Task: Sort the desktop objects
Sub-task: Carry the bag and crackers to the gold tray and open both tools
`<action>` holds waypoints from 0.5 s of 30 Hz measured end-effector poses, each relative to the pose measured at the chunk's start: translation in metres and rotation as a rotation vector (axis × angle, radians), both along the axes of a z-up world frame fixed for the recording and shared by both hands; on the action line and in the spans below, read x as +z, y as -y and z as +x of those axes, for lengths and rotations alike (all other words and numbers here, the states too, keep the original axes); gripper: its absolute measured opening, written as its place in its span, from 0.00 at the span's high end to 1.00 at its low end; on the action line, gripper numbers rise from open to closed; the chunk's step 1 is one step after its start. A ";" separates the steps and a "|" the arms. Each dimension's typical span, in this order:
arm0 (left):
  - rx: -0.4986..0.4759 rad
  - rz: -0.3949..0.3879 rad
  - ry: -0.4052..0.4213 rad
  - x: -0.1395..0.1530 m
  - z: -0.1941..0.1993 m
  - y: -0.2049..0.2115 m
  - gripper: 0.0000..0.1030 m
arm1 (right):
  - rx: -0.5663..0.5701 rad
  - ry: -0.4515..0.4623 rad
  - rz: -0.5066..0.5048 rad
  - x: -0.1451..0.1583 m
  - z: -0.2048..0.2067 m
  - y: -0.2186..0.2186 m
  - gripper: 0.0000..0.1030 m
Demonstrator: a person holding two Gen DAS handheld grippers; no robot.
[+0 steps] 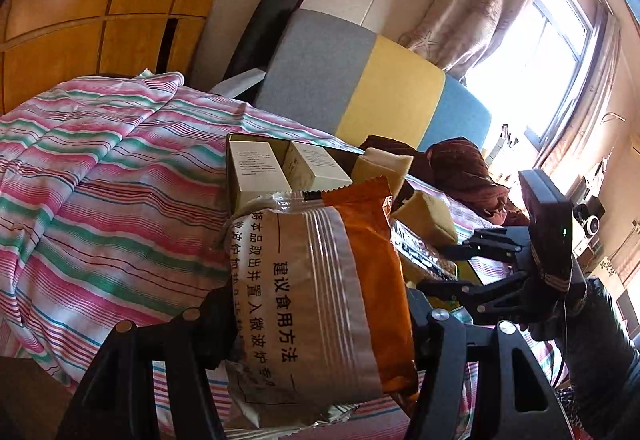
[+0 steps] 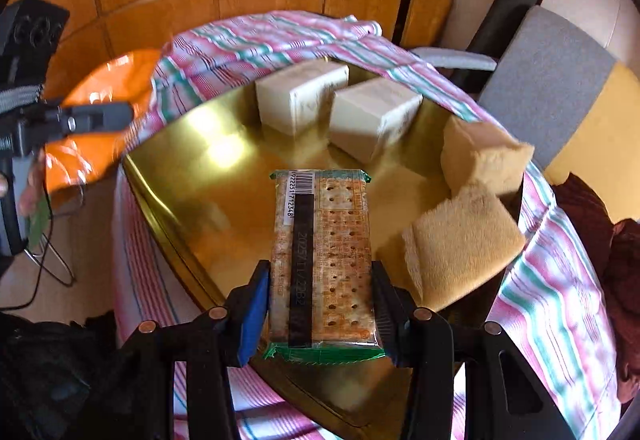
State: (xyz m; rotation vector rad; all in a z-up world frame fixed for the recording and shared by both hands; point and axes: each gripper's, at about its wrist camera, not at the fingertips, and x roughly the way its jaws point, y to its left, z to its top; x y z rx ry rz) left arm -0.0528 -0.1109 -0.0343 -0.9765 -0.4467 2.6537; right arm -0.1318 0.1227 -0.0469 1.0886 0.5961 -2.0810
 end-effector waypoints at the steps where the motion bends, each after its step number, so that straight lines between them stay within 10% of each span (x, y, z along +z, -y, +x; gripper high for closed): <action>1: 0.005 -0.003 0.004 0.000 -0.002 0.000 0.37 | -0.001 0.005 -0.002 -0.003 0.001 -0.003 0.50; 15: 0.030 -0.033 0.057 0.023 -0.084 -0.017 0.37 | -0.174 -0.061 -0.316 0.007 0.040 -0.051 0.36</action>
